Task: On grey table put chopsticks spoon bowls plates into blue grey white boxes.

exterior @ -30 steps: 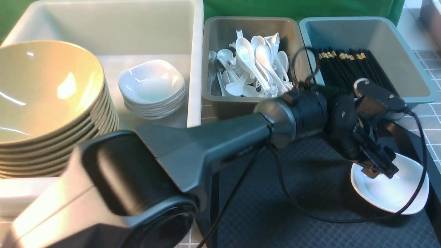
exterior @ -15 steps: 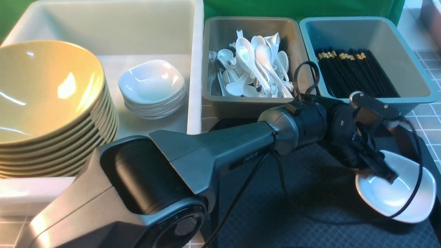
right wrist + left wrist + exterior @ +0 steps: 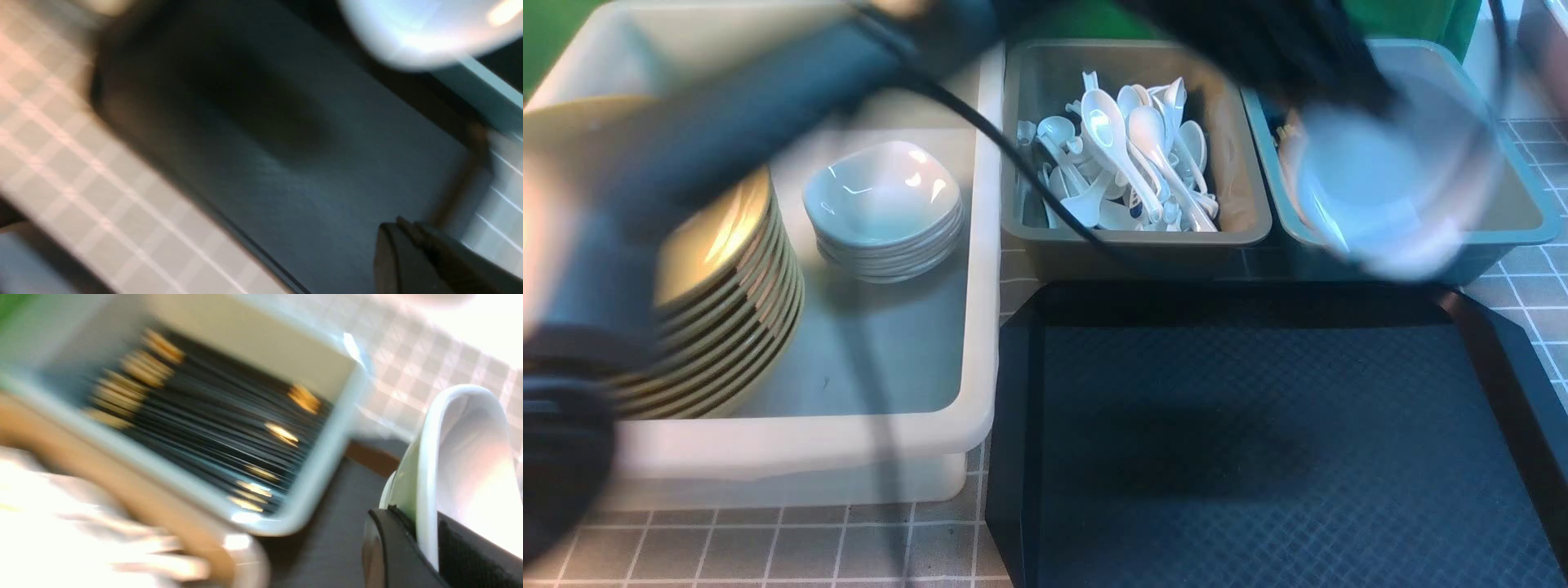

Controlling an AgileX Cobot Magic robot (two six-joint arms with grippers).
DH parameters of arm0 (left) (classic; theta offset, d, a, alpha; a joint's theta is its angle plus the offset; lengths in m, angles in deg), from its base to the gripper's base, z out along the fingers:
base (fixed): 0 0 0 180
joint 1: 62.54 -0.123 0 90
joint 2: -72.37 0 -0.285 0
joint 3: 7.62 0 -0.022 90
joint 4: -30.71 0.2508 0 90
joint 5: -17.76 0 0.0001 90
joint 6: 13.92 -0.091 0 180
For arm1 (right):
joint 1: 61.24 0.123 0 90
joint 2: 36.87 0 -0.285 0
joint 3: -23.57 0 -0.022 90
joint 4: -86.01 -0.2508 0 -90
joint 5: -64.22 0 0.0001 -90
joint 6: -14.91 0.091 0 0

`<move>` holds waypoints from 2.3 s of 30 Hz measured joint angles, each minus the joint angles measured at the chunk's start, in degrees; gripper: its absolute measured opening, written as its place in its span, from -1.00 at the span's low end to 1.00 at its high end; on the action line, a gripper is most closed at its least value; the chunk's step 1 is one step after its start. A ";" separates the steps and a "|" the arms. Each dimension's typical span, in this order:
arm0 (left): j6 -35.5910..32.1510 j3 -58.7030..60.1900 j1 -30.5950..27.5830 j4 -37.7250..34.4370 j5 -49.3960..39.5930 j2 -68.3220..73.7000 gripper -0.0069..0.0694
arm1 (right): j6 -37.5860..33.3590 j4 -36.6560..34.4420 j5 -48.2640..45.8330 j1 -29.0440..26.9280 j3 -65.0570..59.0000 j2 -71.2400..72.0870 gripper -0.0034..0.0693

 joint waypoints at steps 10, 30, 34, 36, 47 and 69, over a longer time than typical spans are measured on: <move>-0.76 3.71 -22.95 4.34 -12.52 -16.43 -0.80 | -11.90 -16.87 4.04 5.85 12.00 -17.86 -0.88; -5.14 15.54 -32.66 8.16 2.29 0.57 -0.80 | -11.11 0.64 9.10 21.71 35.19 -44.32 -0.86; -5.14 15.54 -32.66 9.45 2.92 4.31 -0.78 | -11.11 2.50 11.29 21.23 35.19 -46.03 -0.86; -5.34 15.54 -32.73 10.09 3.39 5.63 -0.71 | -11.25 3.29 11.99 21.18 35.19 -46.88 -0.86; -6.87 12.97 -32.77 13.05 1.99 7.33 0.52 | -12.08 4.04 11.97 21.18 35.19 -47.78 -0.85; 4.16 6.41 -22.41 22.96 -21.92 -24.07 -0.76 | -3.65 7.21 2.96 21.18 32.62 -34.70 -0.85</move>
